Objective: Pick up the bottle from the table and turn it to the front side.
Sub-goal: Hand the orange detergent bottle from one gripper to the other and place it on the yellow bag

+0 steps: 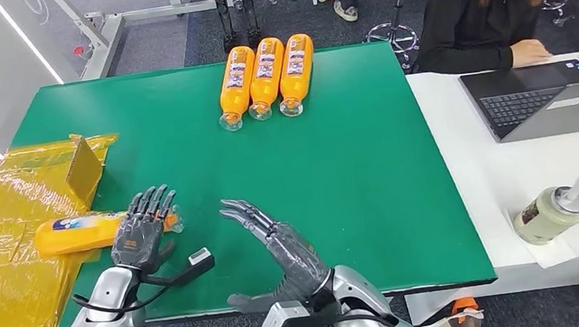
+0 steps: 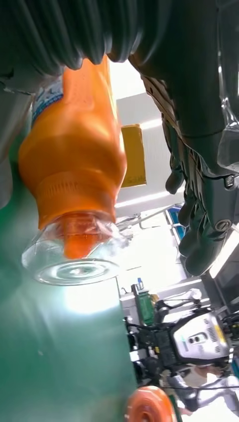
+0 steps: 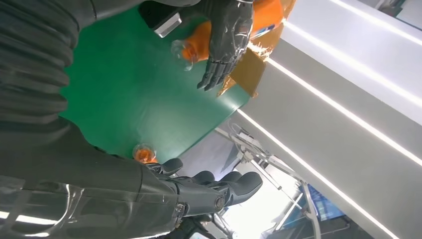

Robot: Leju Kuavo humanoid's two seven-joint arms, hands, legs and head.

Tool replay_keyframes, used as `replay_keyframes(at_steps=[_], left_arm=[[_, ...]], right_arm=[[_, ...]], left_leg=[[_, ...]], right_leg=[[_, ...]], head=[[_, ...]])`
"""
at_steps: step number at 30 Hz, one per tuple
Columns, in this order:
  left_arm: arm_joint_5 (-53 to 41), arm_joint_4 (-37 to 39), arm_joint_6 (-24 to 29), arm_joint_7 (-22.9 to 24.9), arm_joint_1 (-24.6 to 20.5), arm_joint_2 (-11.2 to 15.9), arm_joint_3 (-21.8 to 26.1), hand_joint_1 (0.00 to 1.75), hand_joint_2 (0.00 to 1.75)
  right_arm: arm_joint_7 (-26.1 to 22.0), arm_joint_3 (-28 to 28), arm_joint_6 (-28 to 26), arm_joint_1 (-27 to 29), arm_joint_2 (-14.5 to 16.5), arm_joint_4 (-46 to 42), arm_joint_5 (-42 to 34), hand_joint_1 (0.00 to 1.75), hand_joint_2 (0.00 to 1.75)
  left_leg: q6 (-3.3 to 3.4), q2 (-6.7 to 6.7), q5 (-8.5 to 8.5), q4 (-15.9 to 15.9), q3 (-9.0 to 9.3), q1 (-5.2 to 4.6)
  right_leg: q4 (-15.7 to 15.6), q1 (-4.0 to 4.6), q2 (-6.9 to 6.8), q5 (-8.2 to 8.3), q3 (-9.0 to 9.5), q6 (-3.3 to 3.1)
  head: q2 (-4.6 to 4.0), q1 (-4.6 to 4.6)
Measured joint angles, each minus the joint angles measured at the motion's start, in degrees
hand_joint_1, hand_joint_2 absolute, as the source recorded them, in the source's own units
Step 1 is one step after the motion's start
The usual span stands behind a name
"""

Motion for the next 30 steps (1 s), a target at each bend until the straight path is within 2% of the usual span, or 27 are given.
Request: replay_keyframes(at_steps=[6,10,12,14,17,19,21,24,27,30], left_arm=[[2.2,-0.1,1.3,-1.6,1.0,-0.5,0.4,0.0,1.75],[6.4,-3.6,1.4,-6.5,3.6,-1.7,2.1,0.0,1.75],[9.6,-8.0,1.4,-10.8,6.8,-3.6,4.5,0.0,1.75],[14.5,-12.7,1.3,-16.9,10.4,-6.6,7.8,0.0,1.75],[28.1,-18.7,0.1,-25.1,15.8,-11.5,10.7,0.0,1.75],[38.2,-23.3,-3.3,-26.5,19.0,-13.9,10.1,0.0,1.75],[47.2,-27.8,-8.8,-27.0,21.2,-15.8,8.5,0.0,1.75],[57.6,-32.8,-17.7,-28.0,22.3,-18.3,5.4,0.0,1.75],[65.0,-36.1,-24.3,-28.4,22.3,-19.7,3.0,0.0,1.75],[67.5,-38.1,-26.6,-28.6,22.3,-20.2,1.9,0.0,1.75]], right_arm=[[0.1,0.0,-0.3,0.0,-0.1,0.2,-0.4,0.0,1.75],[-0.1,0.0,-0.4,0.4,-0.2,0.3,-2.4,0.0,1.75],[-0.3,-0.4,-1.1,1.3,-0.3,0.5,-3.6,0.0,1.75],[-0.6,-1.3,-2.6,2.9,-0.4,0.6,-4.3,0.0,1.75],[-2.0,-3.5,-4.7,6.3,-0.5,0.5,-5.6,0.0,1.75],[-2.8,-5.3,-5.4,8.4,-0.5,0.4,-6.8,0.0,1.75],[-3.3,-7.1,-6.2,9.9,-0.3,0.3,-7.6,0.0,1.75],[-3.9,-9.5,-8.9,10.7,0.5,0.8,-7.6,0.0,1.75],[-5.0,-11.3,-11.7,10.8,2.0,2.0,-7.1,0.0,1.75],[-5.5,-12.3,-11.9,11.1,3.0,2.9,-7.5,0.0,1.75]], left_leg=[[0.0,-0.01,0.0,0.0,-0.02,0.0],[-0.01,0.01,-0.02,0.0,-0.01,-0.03],[0.0,-0.01,-0.03,0.0,-0.02,-0.04],[0.04,-0.04,-0.07,0.0,-0.05,-0.05],[0.14,-0.06,-0.18,0.0,-0.1,-0.06],[0.16,-0.07,-0.23,0.0,-0.12,-0.07],[0.18,-0.14,-0.24,0.0,-0.17,-0.06],[0.22,-0.24,-0.21,0.0,-0.22,-0.06],[0.21,-0.21,-0.2,0.0,-0.18,-0.05],[0.21,-0.2,-0.19,0.0,-0.16,-0.04]], right_leg=[[0.0,0.0,0.0,0.0,-0.01,0.0],[0.0,-0.02,0.01,-0.01,-0.02,0.01],[-0.1,-0.03,0.0,-0.02,-0.03,0.03],[-0.1,-0.04,-0.02,-0.05,-0.02,0.06],[-0.2,-0.04,-0.04,-0.09,-0.01,0.12],[-0.2,-0.04,-0.05,-0.11,-0.02,0.15],[-0.2,-0.04,-0.14,-0.14,-0.02,0.2],[-0.2,-0.04,-0.29,-0.16,0.01,0.24],[-0.2,-0.04,-0.28,-0.12,0.03,0.19],[-0.2,-0.04,-0.28,-0.11,0.02,0.18]], head=[[0.0,0.01],[0.0,-0.01],[0.0,-0.01],[0.0,0.0],[0.0,0.01],[0.0,0.01],[0.0,0.01],[0.0,0.01],[0.0,0.01],[0.0,0.01]])
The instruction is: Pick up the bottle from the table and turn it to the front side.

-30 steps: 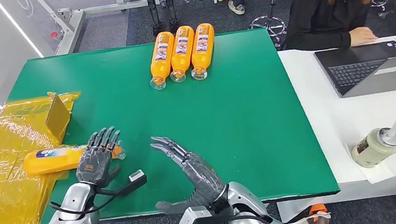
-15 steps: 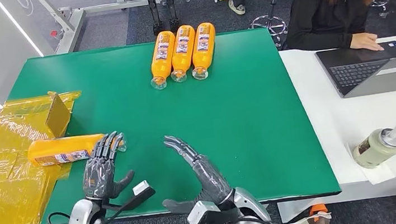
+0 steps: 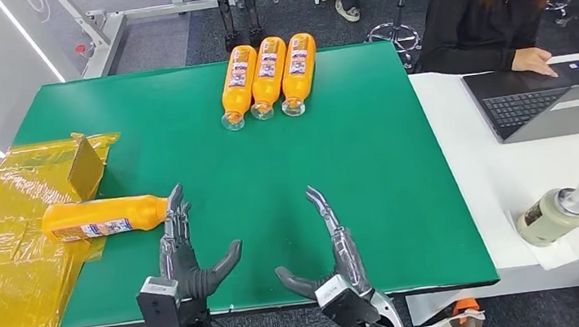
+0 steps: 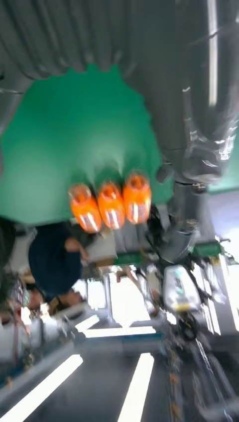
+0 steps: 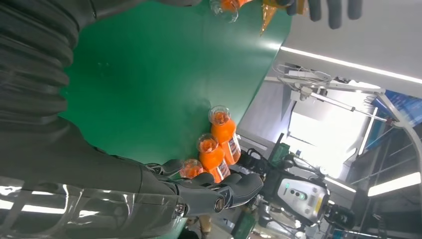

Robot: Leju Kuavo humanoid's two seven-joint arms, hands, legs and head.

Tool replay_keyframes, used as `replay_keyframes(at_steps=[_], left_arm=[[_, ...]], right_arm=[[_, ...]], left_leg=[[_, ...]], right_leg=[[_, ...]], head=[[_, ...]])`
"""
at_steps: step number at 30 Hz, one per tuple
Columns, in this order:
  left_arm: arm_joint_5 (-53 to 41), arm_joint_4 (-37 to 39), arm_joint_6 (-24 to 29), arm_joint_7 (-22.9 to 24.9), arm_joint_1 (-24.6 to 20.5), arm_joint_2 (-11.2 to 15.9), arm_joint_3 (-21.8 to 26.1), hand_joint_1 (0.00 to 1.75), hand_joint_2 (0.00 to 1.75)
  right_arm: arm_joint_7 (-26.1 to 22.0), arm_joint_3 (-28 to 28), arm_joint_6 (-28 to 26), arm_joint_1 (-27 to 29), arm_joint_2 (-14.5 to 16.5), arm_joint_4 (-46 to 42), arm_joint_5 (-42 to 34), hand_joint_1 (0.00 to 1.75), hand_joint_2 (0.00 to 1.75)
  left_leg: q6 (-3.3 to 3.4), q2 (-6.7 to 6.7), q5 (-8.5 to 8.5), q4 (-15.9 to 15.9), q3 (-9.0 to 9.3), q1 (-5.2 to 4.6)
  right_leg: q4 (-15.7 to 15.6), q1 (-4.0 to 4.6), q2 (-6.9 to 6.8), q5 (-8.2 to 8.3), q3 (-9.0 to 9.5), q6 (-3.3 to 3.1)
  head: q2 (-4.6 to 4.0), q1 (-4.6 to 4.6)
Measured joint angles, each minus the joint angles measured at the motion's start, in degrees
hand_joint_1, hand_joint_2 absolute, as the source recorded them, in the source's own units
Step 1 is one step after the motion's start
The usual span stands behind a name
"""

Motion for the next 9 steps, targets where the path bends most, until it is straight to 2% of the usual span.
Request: replay_keyframes(at_steps=[9], left_arm=[[1.8,-2.1,-1.5,-0.5,0.1,-0.2,-0.7,0.0,1.75]], right_arm=[[-0.6,-1.2,1.3,0.5,1.0,0.8,-2.0,0.0,1.75]], left_leg=[[-0.01,0.0,0.0,0.0,-0.01,0.01]], right_leg=[[0.0,0.01,0.0,-0.04,-0.02,-0.01]], head=[[0.0,0.0]])
